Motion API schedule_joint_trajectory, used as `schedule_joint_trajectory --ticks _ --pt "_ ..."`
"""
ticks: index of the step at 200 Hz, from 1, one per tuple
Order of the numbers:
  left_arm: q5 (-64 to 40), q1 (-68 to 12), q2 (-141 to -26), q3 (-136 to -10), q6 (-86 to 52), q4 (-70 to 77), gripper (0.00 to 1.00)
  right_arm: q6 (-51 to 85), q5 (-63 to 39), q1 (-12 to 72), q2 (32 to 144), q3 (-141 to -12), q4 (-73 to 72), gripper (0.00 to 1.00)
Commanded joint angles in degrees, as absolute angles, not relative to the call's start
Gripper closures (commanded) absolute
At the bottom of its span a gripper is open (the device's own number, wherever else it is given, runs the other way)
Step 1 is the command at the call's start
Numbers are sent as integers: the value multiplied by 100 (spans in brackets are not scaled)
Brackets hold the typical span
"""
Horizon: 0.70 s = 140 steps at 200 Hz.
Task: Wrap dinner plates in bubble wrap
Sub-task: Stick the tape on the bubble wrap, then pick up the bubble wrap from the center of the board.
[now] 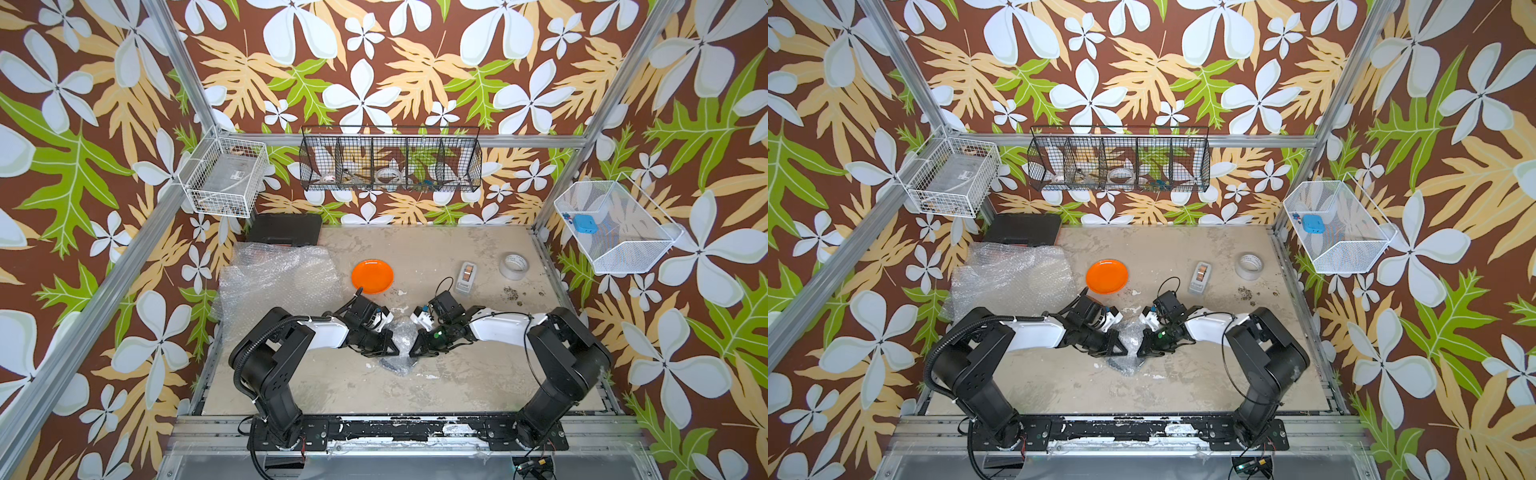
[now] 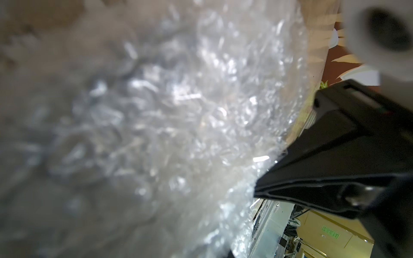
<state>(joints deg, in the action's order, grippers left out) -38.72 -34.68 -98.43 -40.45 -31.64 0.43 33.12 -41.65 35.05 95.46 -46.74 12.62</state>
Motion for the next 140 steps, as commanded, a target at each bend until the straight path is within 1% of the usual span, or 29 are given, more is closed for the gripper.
schedule_joint_trajectory --ticks 1,14,22,27,38,43,50,73,91,121,140 --pt "-3039 -3481 -9906 -3956 -3218 -835 100 3633 -4394 3542 9247 -4480 1253 100" --pt "-3045 -3480 -9901 -3955 -3221 -826 100 3747 -4521 3575 9121 -4289 1169 99" --pt "-3049 -3481 -9905 -3955 -3219 -824 100 3804 -4542 3593 9081 -4172 1112 96" --pt "-3045 -3480 -9911 -3955 -3215 -829 100 3834 -4552 3595 9075 -4111 1099 91" --pt "-3048 -3480 -9914 -3964 -3207 -845 100 3989 -4651 3594 9024 -3969 949 74" --pt "-3045 -3480 -9908 -3964 -3207 -851 100 4149 -4715 3595 8970 -3876 782 69" --pt "-3050 -3483 -9897 -3964 -3216 -846 100 4431 -4817 3593 8860 -3764 537 66" --pt "-3051 -3481 -9862 -3979 -3260 -849 100 5447 -4898 3595 8513 -3468 -181 62" --pt "-3047 -3483 -9852 -4008 -3279 -902 100 6207 -4947 3629 8348 -3226 -791 62" --pt "-3044 -3487 -9748 -3901 -3238 -905 100 6434 -4614 3700 8335 -3118 -767 62" --pt "-3050 -3489 -9712 -3807 -3265 -820 100 6788 -4651 3700 8534 -2825 -1423 62"
